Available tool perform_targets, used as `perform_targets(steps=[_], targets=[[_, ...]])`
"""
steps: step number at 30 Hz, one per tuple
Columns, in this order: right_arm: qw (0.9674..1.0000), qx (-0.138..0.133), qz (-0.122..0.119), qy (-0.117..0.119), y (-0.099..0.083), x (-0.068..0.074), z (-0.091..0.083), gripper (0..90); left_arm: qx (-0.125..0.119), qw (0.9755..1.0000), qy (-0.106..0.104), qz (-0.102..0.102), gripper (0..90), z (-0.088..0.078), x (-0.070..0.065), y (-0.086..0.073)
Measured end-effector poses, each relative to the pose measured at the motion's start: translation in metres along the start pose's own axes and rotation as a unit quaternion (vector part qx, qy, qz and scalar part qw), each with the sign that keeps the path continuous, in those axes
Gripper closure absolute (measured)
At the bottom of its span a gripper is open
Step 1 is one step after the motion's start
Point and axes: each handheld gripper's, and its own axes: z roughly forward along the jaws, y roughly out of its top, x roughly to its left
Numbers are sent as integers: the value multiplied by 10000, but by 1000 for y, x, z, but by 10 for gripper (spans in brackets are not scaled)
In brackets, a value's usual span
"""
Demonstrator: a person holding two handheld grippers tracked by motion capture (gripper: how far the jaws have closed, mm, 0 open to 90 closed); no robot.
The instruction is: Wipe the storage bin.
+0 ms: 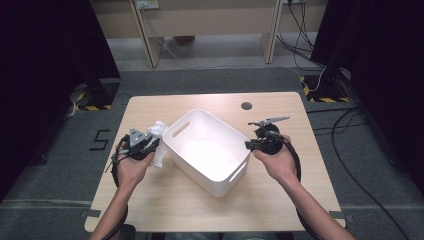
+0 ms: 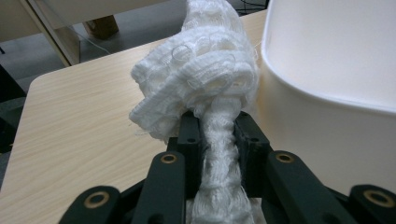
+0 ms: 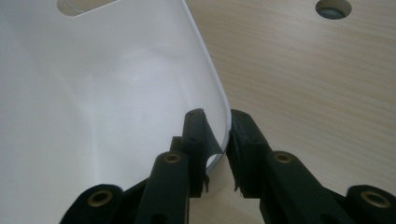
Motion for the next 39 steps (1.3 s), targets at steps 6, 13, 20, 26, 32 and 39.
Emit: perform_targets(steps=[6,13,20,26,32,39], targets=[[9990,-3,-317,-316,11,-13,4,801,44,9997,-203,98,750,-1,-12,-2],[9974,-578,-190,-383,6,-15,-31,668,-32,9995,-266,148,750,-7,-21,-6],[9994,-227,-96,-239,-26,-19,-49,823,-102,9996,-275,43,750,-20,-25,-17],[9998,6,-201,-39,-38,-9,-34,821,-134,9995,-267,47,749,-28,-34,-23],[9993,34,-189,-316,-25,-6,-21,836,-157,9995,-278,37,749,-32,-47,-24],[9982,-17,247,-539,4,-26,6,836,-80,9999,-126,-46,749,-25,-57,-16]])
